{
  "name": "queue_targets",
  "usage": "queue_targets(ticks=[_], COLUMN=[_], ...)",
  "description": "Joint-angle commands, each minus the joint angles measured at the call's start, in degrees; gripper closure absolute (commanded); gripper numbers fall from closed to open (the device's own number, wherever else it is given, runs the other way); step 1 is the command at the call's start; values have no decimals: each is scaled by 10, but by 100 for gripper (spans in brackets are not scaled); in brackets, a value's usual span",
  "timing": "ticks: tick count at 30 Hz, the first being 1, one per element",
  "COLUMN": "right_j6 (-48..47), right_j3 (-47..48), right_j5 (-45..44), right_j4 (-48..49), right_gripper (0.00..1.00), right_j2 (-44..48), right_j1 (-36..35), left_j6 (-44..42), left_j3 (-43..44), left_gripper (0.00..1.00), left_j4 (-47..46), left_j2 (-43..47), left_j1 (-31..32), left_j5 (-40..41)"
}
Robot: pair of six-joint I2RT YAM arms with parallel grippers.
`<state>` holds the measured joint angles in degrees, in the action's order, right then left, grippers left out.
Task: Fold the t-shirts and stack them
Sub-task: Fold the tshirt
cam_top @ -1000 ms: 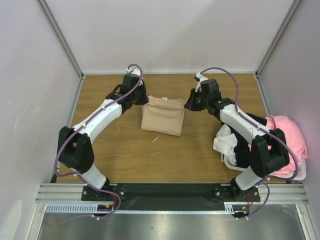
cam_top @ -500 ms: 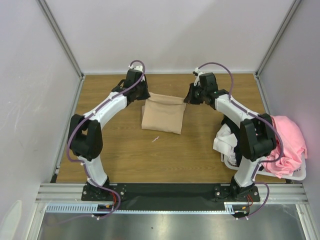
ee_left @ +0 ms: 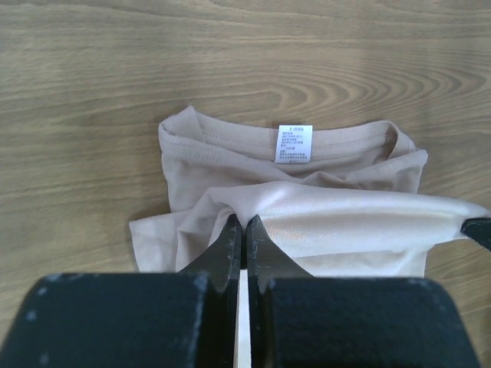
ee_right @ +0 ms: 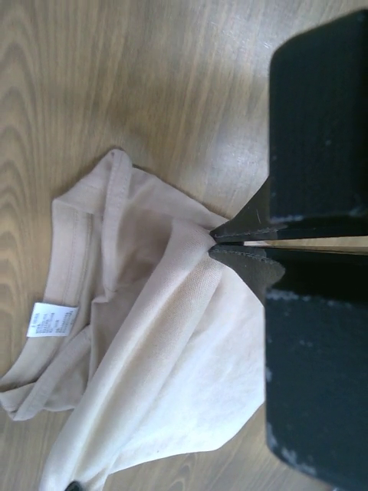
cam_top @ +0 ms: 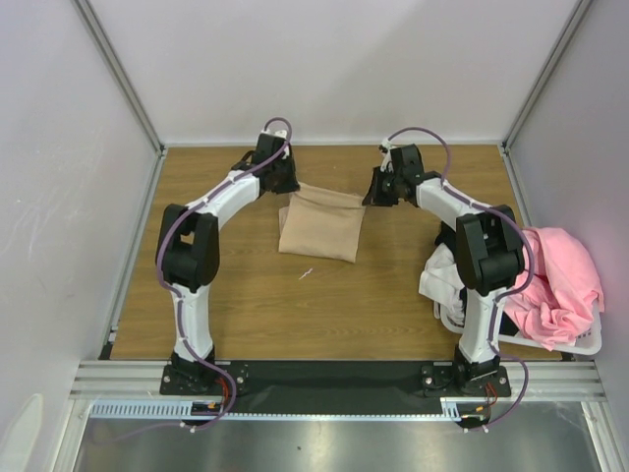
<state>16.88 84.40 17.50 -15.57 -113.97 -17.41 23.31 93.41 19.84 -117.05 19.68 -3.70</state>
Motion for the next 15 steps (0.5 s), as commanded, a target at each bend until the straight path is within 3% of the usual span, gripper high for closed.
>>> queue_targets(ticks=[1,15], right_j6=[-9,-18], right_j3=[42,91], right_j5=[-4,9], right_j4=[-12,-36], right_gripper=[100,100], right_j2=[-10,-62], right_j1=[10,14], left_j6=[-18,-11], left_j3=[42,56], left_gripper=[100,99], left_j4=[-11,-12], left_j2=[-8,-44], left_j1=[-17,-25], left_j5=[2,2])
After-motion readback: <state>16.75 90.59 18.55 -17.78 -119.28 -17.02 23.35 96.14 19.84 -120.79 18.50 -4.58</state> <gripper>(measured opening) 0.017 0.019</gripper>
